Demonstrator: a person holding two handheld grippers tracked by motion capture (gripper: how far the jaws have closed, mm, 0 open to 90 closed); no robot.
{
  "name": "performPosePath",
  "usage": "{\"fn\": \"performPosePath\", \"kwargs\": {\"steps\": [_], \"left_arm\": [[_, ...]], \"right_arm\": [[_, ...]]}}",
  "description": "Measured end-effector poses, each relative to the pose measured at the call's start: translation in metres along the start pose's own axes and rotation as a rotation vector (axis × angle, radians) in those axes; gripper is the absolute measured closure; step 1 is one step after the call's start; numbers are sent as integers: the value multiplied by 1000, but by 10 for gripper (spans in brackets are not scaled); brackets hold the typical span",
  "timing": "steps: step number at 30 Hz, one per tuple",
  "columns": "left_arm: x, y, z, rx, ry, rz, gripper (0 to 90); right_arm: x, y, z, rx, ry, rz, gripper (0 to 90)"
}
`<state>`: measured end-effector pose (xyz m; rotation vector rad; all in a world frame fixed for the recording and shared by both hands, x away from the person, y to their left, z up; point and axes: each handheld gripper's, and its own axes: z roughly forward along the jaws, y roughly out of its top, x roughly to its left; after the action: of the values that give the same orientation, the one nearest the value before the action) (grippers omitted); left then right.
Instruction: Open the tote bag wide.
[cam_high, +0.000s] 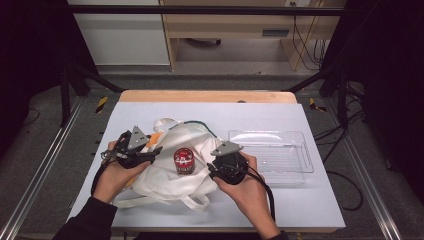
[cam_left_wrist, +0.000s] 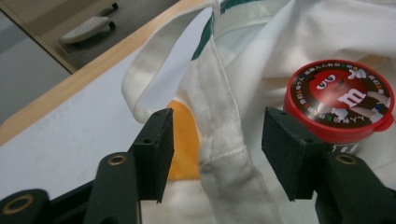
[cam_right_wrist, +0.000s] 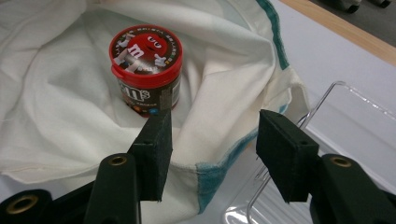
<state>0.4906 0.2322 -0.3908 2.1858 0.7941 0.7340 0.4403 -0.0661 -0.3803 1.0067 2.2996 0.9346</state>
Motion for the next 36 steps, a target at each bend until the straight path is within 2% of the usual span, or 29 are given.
{"fn": "performPosePath", "kwargs": {"steps": [2,3,5,8,13,15,17,19,22,28,32,36], "left_arm": [[2,-1,0,16,-1,0,552],[3,-2,1,22,-6,-5,552],[4,-6,1,27,0,-8,637],[7,-11,0,29,10,-14,702],[12,-17,-8,15,6,-31,727],[12,-17,-11,3,-1,-40,738],[12,-18,-12,-8,-2,-25,742],[11,-20,-13,-12,-14,-31,751],[10,-22,-14,-14,-26,-29,768],[6,-22,-15,-11,-54,-41,779],[3,-22,-15,-12,-54,-33,784],[6,-22,-17,-15,-47,-27,786]], "right_arm": [[0,-7,-2,4,5,10,459],[0,-7,-2,4,5,10,459],[1,-12,-3,14,21,20,461],[5,-18,-4,18,30,32,458],[12,-32,-4,39,26,42,427],[13,-42,-4,46,38,65,440],[14,-46,-4,47,40,65,448],[15,-51,-2,61,44,63,467],[16,-56,4,63,54,83,473],[17,-59,11,62,60,93,469],[18,-60,18,76,58,100,470],[21,-65,20,86,46,71,555]]}}
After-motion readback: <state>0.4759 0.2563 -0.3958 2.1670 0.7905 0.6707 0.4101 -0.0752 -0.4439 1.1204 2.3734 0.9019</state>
